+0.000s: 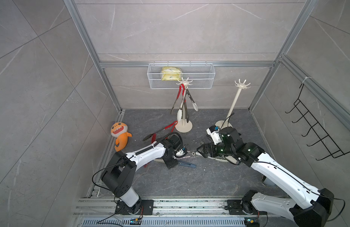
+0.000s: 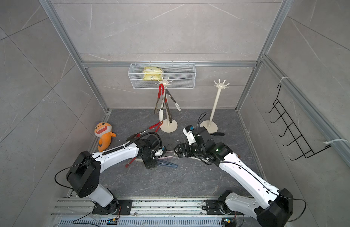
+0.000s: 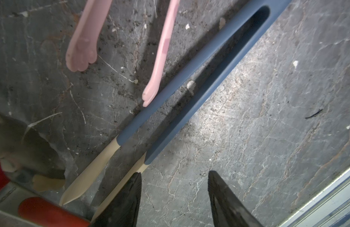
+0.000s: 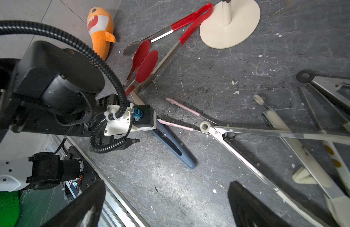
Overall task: Hang food tongs on kitchen utensil racks
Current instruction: Pick up the food tongs from the center of the board.
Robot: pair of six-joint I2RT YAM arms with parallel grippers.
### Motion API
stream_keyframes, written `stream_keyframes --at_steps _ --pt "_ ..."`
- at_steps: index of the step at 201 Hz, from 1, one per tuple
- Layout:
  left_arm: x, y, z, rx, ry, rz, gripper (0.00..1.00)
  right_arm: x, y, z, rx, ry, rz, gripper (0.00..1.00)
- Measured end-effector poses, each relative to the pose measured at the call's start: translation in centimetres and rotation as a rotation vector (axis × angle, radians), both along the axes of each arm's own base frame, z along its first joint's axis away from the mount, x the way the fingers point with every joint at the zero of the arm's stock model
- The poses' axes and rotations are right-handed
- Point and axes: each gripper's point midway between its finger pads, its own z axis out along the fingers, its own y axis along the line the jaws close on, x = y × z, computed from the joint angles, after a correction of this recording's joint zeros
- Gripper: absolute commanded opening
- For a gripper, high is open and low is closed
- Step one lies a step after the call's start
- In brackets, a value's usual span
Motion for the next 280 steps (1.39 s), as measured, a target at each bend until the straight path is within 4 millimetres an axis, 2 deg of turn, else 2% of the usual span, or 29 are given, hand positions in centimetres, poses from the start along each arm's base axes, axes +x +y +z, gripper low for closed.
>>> stream_keyframes --at_steps 80,147,190,225,280 --pt "0.1 0.3 -2.0 0.020 0.012 -0.041 0.45 0.0 0.0 0.0 0.000 0.000 0.000 1.00" --pt "1.0 0.1 -2.4 0.003 -0.029 -0.037 0.34 0.1 0.1 -0.4 -0.008 0.011 0.001 1.00" --pt "0.8 0.2 -3.7 0.009 -0.014 -0.036 0.35 0.2 0.2 -0.8 -0.017 0.019 0.003 1.00" --pt "0.9 0.2 -3.7 0.007 -0.019 -0.034 0.36 0.3 0.2 -1.0 -0.020 0.024 0.003 1.00" --pt "0.7 -0.4 -3.8 -0.020 -0.010 -0.039 0.06 0.3 0.2 -1.1 -0.022 0.026 0.003 0.99"
